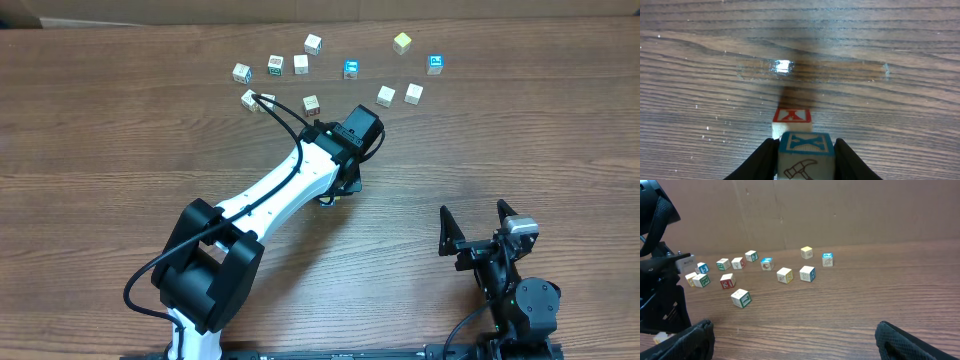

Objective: Form a tower
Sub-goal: 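Carry the hammer block and lower it onto the placed '2' block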

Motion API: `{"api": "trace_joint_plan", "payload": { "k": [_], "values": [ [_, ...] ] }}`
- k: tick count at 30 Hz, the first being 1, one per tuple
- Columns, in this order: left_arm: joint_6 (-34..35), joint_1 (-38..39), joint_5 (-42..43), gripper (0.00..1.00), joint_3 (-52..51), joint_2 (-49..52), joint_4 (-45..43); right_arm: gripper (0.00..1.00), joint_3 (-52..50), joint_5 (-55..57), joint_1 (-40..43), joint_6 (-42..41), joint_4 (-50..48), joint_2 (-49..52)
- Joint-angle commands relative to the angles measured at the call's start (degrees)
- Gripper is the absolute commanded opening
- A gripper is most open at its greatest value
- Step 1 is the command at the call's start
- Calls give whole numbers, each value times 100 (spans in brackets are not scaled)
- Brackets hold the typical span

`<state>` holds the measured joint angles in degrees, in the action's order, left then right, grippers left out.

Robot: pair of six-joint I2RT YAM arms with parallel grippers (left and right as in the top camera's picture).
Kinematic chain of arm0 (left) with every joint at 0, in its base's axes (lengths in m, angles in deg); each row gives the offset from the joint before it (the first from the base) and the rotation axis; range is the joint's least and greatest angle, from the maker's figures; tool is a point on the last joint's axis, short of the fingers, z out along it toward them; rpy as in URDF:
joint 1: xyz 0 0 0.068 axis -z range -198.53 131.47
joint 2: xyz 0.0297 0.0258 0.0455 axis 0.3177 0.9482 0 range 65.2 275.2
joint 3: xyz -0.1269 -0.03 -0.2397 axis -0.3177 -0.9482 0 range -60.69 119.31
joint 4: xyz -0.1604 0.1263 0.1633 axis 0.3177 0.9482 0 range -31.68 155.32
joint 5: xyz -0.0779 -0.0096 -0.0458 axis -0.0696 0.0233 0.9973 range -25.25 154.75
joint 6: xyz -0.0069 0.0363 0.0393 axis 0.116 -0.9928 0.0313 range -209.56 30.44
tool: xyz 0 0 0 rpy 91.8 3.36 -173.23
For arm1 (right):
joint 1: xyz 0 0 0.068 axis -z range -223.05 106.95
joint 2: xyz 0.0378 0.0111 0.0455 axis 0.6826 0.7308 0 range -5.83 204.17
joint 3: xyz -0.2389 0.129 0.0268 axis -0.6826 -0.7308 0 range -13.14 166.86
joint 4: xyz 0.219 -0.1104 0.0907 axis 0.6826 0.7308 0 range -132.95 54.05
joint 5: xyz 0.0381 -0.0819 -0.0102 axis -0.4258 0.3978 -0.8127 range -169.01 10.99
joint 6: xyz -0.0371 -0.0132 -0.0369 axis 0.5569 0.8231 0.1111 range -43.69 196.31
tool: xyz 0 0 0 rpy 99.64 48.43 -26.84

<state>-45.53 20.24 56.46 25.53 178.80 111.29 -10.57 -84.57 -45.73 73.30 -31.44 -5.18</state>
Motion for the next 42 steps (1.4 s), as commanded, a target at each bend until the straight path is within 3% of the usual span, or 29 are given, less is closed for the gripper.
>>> {"api": "trace_joint_plan", "payload": {
  "k": [1,21,27,29,42],
  "values": [
    [46,-11,-157,31,-37,39,31,100,127,-7,-26,-22,96,-31],
    [50,-11,-129,40,-166,39,35,100,127,-7,-26,-22,96,-31],
    [55,-11,-125,19,-170,39,35,100,127,-7,-26,-22,96,-31],
    [52,-11,-107,17,-168,39,39,100,127,-7,-26,-22,96,-31],
    [105,-11,87,18,-79,-144,192,100,127,-7,-26,-22,96,-31]
  ]
}}
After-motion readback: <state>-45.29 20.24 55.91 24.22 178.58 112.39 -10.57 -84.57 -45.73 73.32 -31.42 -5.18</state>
